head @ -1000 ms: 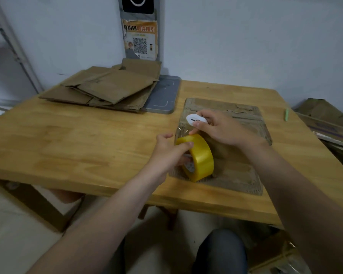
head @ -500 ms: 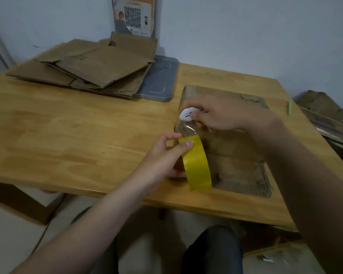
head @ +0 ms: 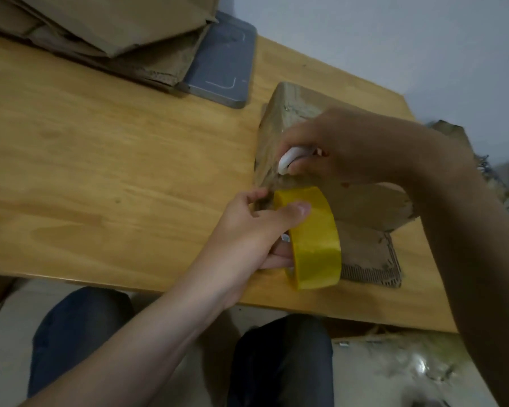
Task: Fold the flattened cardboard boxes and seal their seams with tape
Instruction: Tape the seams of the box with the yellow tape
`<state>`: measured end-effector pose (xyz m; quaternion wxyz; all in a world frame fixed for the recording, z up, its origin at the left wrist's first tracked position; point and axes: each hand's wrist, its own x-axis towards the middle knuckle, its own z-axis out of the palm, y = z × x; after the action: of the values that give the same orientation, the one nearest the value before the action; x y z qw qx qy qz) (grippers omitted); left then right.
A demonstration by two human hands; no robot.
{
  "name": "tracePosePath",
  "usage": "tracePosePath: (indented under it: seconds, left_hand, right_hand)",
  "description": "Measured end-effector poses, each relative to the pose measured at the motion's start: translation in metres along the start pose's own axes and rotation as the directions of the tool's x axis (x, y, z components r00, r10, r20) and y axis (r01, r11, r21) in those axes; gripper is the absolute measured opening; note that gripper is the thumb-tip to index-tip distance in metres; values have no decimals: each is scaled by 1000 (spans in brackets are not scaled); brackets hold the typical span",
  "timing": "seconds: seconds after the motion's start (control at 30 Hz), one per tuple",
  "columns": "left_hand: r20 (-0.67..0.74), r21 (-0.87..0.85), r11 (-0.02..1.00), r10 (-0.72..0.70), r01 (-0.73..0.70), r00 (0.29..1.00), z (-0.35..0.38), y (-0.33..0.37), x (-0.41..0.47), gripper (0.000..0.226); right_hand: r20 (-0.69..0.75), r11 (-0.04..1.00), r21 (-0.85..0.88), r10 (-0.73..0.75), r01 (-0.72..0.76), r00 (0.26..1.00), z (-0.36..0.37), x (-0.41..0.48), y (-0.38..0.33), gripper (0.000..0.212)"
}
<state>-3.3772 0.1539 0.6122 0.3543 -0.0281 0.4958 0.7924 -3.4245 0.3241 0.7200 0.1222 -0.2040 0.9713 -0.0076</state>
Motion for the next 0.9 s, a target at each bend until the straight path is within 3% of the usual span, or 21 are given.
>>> tracePosePath:
  seconds: [0.13, 0.3, 0.4, 0.6, 0.9]
  left_hand:
    - [84, 42, 998, -44, 41, 995, -7, 4, 2, 78]
    - [172, 54, 996, -80, 72, 982, -10, 9, 6, 58]
    - [178, 41, 996, -80, 74, 981, -8, 8, 8, 53]
    - [175, 21, 999, -50, 47, 983, -3, 5, 7, 70]
    - [144, 18, 1000, -11, 9, 990, -2, 1, 5, 70]
  right_hand:
    - [34, 998, 50, 37, -39, 999, -1, -2, -6, 8]
    - [25, 997, 43, 62, -63, 998, -1, -2, -10, 8]
    - [16, 997, 36, 68, -69, 998, -1, -4, -11, 9]
    - [-10, 994, 58, 89, -88, 996, 1, -8, -10, 7]
    - [-29, 986, 129, 111, -106, 993, 2, -10, -11, 6]
